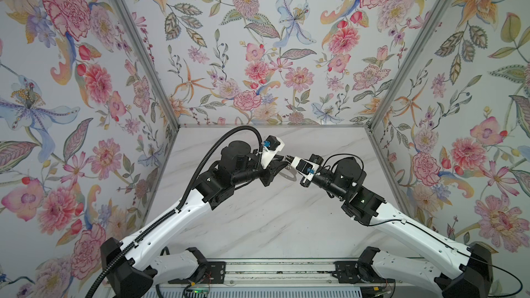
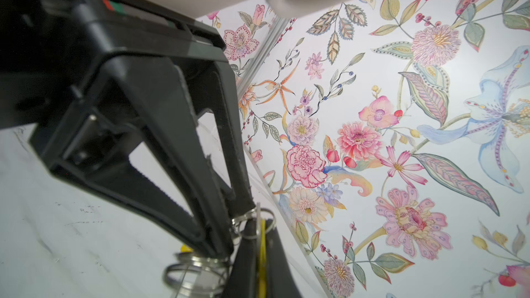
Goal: Remove the keys from the keyring
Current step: 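Hold the split ring with both grippers, plate hanging below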
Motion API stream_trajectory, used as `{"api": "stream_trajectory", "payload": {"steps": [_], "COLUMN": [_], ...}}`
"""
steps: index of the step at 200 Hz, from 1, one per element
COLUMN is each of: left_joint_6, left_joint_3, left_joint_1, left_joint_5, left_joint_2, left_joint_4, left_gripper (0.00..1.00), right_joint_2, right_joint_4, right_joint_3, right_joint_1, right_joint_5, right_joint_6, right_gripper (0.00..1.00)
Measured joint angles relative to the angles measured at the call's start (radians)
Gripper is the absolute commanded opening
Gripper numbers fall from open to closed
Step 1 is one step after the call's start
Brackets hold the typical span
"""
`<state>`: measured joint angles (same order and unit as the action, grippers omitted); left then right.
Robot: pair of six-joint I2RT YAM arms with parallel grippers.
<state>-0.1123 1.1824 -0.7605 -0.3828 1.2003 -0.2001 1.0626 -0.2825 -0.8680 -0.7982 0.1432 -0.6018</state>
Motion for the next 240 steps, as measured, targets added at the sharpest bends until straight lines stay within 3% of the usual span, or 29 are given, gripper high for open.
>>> {"api": "stream_trajectory", "payload": {"steps": [54,93,240], "left_joint_6": [0.027,0.055,0.206], "left_joint_3": [0.001,0.001,0.008], "left_joint_1": [-0.004,-0.007,-0.008], "left_joint_5": [0.008,0.052,0.08], "left_joint_2": [0.002,-0.013,-0.069], "left_joint_4": [-0.009,-0.017,-0.058], "left_gripper": [0.06,0.0,0.0], "right_joint_2": [0.0,-0.001,-0.01], "right_joint_4": [0.001,0.001,0.0], "right_joint_3": [0.0,0.0,-0.001], "right_joint_1": [0.0,-0.001,-0.053], "right_joint_5": [-0.013,-0.027,-0.077], "right_joint_6": [-0.001,-0.005,-0.056], "right_gripper": [0.0,0.0,0.0]}}
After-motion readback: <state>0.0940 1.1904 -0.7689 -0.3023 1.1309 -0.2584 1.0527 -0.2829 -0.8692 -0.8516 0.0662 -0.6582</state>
